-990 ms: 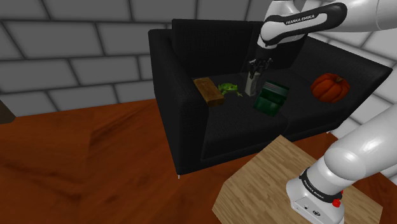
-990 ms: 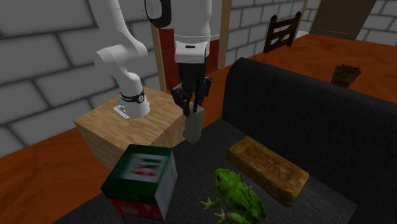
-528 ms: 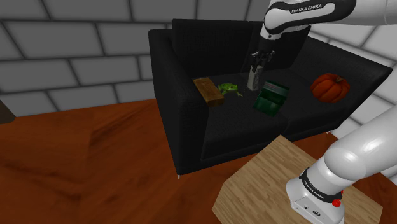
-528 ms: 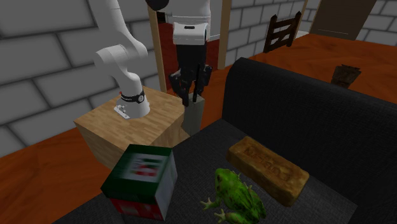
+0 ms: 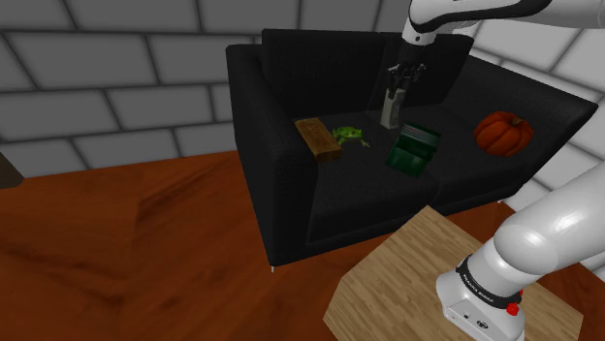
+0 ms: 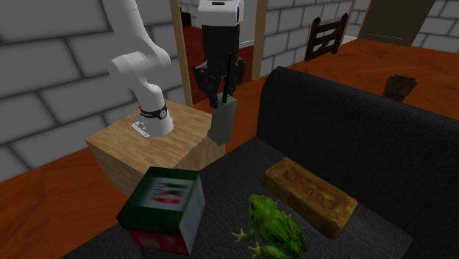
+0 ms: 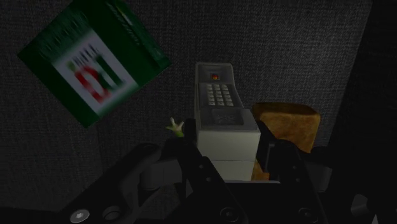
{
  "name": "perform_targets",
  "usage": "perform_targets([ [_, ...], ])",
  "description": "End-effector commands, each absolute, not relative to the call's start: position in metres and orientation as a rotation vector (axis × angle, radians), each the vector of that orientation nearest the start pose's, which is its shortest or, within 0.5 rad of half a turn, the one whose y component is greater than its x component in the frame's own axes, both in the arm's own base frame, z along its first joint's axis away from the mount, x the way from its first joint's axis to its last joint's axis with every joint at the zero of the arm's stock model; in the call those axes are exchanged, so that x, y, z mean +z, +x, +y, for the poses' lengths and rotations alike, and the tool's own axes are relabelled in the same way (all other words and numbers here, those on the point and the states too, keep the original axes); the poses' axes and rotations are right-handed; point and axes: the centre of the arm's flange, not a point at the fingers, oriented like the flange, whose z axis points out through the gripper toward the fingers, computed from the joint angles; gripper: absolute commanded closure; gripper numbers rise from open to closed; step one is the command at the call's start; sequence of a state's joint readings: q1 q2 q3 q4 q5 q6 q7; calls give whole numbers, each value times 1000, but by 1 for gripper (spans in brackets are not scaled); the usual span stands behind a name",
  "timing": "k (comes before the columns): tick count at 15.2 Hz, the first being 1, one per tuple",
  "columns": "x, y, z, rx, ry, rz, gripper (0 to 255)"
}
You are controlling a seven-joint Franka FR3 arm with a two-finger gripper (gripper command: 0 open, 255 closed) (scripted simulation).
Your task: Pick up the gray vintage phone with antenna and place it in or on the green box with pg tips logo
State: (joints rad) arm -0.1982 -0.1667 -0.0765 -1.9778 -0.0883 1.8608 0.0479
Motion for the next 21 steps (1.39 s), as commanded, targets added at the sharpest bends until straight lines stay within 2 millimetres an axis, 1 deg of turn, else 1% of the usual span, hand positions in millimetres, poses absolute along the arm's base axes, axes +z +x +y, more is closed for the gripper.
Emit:
perform_targets([
  [1,555,494,-148,-66,-3183,479,255],
  [2,560,494,-148,-66,-3183,479,255],
  [3,561,494,-148,-66,-3183,479,255],
  [18,564,428,-334,-66,-3183,479,255],
  [21,548,428,-334,-66,-3183,479,255],
])
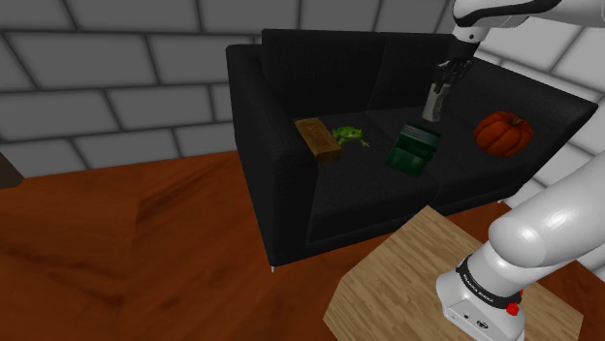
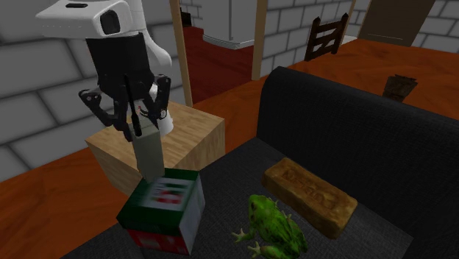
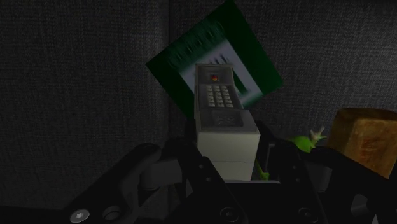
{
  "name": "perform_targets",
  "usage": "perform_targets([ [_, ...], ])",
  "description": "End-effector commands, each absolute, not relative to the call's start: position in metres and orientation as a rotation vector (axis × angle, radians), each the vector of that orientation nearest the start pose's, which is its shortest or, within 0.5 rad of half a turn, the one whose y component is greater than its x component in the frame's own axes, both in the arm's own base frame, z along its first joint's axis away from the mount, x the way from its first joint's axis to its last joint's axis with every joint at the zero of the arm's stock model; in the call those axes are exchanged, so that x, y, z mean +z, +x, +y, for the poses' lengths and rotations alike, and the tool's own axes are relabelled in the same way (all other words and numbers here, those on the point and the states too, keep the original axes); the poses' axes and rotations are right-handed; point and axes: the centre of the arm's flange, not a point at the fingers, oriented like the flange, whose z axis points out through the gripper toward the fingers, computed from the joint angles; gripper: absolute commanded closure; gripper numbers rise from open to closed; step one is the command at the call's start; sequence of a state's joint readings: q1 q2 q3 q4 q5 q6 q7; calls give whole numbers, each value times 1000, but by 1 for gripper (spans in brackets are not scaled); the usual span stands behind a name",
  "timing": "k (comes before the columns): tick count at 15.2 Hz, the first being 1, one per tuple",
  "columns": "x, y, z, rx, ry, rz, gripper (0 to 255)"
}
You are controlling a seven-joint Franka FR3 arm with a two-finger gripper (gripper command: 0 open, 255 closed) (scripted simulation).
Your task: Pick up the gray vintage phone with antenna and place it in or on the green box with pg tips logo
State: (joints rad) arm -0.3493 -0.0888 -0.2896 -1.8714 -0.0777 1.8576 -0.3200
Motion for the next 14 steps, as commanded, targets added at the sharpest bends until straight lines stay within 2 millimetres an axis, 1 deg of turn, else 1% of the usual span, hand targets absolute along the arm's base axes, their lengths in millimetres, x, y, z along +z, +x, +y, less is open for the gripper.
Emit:
perform_targets([
  [1,543,428,-334,-66,-3183,479,255],
  [9,500,428,-334,-66,-3183,479,255],
  [10,491,428,-334,-66,-3183,479,255],
  [14,491,428,-334,-66,-3183,479,255],
])
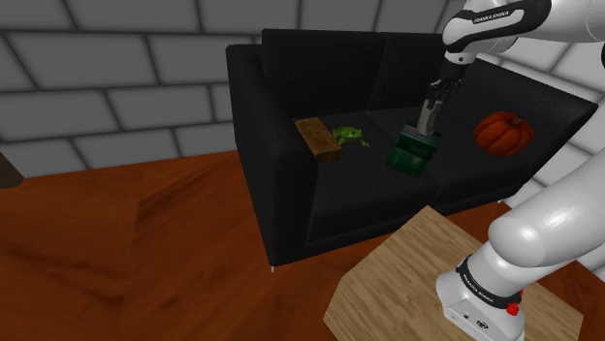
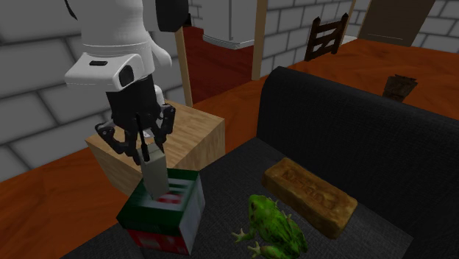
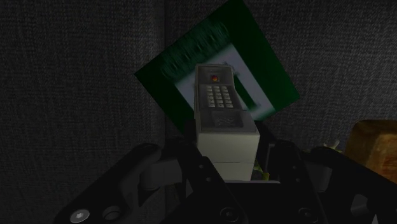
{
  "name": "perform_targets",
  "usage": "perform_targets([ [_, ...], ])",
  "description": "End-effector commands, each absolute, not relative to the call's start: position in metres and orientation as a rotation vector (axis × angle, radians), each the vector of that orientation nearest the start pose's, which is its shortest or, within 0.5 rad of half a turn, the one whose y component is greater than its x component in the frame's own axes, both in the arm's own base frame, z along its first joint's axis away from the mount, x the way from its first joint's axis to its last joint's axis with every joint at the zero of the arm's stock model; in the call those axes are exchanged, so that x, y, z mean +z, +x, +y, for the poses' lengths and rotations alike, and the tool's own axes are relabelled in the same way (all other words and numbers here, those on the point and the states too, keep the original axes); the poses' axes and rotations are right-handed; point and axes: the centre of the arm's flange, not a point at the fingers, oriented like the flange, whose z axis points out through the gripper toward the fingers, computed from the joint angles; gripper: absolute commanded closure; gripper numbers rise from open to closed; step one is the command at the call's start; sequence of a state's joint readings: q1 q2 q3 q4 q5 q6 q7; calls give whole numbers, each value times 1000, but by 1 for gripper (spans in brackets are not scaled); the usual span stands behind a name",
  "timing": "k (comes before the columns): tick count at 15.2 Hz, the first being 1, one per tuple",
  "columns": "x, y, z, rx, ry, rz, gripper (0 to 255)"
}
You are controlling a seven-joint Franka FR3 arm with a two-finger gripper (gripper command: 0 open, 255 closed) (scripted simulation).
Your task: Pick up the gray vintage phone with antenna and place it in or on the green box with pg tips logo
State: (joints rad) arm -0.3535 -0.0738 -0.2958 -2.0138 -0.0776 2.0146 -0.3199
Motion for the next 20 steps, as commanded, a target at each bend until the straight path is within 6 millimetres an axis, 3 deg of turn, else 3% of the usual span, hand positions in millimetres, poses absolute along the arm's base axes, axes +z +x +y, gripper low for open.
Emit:
perform_targets([
  [1,491,428,-334,-66,-3183,479,255],
  [4,491,428,-334,-66,-3183,479,255],
  [5,490,428,-334,-66,-3183,479,0],
  [10,490,428,-334,-66,-3183,479,0],
  [14,540,427,-330,-66,-3183,479,0],
  [20,540,427,-330,-66,-3183,479,0],
])
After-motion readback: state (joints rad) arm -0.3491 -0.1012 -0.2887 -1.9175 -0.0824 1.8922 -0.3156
